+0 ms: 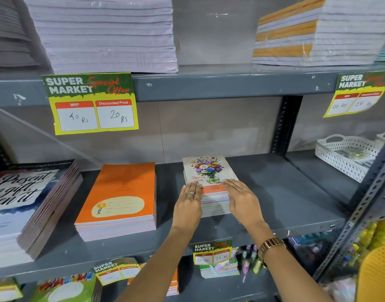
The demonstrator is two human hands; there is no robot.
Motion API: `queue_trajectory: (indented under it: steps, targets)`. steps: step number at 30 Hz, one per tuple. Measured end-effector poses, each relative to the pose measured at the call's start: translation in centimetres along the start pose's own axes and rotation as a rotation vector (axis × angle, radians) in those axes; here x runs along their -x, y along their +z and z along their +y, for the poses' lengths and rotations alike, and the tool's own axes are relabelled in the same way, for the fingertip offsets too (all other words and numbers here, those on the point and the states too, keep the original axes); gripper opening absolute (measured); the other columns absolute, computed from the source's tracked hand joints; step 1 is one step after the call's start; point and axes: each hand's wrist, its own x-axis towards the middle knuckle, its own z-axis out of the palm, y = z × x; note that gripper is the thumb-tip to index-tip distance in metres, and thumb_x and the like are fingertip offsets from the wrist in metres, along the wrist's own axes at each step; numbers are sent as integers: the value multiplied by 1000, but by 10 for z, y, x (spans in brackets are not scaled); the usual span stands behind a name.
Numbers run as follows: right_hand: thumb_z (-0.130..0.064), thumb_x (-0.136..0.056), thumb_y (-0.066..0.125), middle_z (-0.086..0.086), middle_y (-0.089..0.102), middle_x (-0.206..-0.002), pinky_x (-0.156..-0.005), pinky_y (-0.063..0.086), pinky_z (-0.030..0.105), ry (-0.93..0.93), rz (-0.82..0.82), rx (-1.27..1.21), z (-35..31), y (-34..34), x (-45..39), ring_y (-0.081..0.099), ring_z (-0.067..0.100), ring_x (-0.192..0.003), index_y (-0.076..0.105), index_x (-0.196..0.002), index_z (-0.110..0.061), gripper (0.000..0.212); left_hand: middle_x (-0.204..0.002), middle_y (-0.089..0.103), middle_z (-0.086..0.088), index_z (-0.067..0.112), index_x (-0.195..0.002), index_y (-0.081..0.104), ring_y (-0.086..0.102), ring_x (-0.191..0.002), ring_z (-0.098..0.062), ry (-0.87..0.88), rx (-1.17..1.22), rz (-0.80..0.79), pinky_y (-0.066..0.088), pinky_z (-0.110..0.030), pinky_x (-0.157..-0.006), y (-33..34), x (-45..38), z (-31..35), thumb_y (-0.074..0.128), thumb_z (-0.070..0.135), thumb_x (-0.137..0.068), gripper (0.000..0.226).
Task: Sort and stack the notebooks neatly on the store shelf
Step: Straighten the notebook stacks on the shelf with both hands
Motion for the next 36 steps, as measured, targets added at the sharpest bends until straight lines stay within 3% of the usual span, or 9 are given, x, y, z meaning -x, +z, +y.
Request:
queue_trajectory:
  steps: [9,11,13,16,19,21,25,29,36]
  targets:
    - [2,-78,63,9,69,-118,-100,46,37,95,-112,-51,-3,-4,-1,61,23,-115,67,-115,-7,39,-156,26,-5,16,-146,22,17,-146,-21,-39,135,9,0,-26,-113,-3,-1,-1,44,16,-96,54]
    - [-2,-78,63,10,68,-119,-102,44,37,87,-118,-21,-8,-6,-1,61,24,-116,65,-117,-7,40,-156,25,-3,22,-144,23,13,-146,-23,-80,272,-18,10,-35,-117,-8,1,-5,48,23,-96,55]
    - [-2,-77,63,12,66,-122,-103,43,40,89,-94,-28,-16,-6,-2,59,27,-118,62,-120,-6,43,-157,21,-3,22,-144,21,9,-147,-23,-87,348,-18,6,-35,-116,-15,6,-14,52,34,-92,62]
    - [3,-74,64,15,64,-125,-101,43,44,113,-51,-58,-32,-6,-7,56,31,-120,61,-121,-3,47,-160,7,-4,13,-148,3,-1,-147,-19,-50,211,-18,-6,-29,-115,-25,12,-38,49,48,-90,82]
    - [3,-74,64,17,61,-127,-105,34,42,87,-50,-62,-55,-1,-12,54,34,-122,60,-122,-3,49,-160,1,-6,11,-147,-3,-4,-147,-20,14,43,-10,-11,-29,-114,-39,17,-66,45,48,-92,82]
    - [-2,-79,62,15,57,-134,-108,26,39,77,-73,-81,-75,3,-16,49,33,-127,56,-127,-5,48,-160,1,-6,11,-147,-4,-4,-147,-21,27,-25,-15,-13,-31,-113,-50,23,-85,44,46,-92,81]
    - [3,-71,69,17,63,-125,-101,39,42,44,-57,-110,-125,17,-24,58,34,-117,63,-118,-3,48,-160,2,-5,11,-147,-4,-2,-147,-22,35,-83,-51,-14,-32,-112,-75,44,-132,45,48,-91,83]
    - [1,-81,57,15,53,-137,-112,27,43,12,-76,-159,-176,32,-33,46,30,-130,54,-128,-4,47,-159,2,-8,9,-147,-3,-2,-147,-23,54,-119,-79,-14,-33,-113,-102,67,-181,48,46,-89,86]
    - [6,-76,64,19,62,-126,-107,28,44,-87,-64,-176,-269,52,-45,56,33,-120,61,-119,1,44,-159,4,-9,7,-147,-1,-1,-147,-22,-17,-92,-97,-10,-34,-117,-146,109,-254,53,44,-86,89]
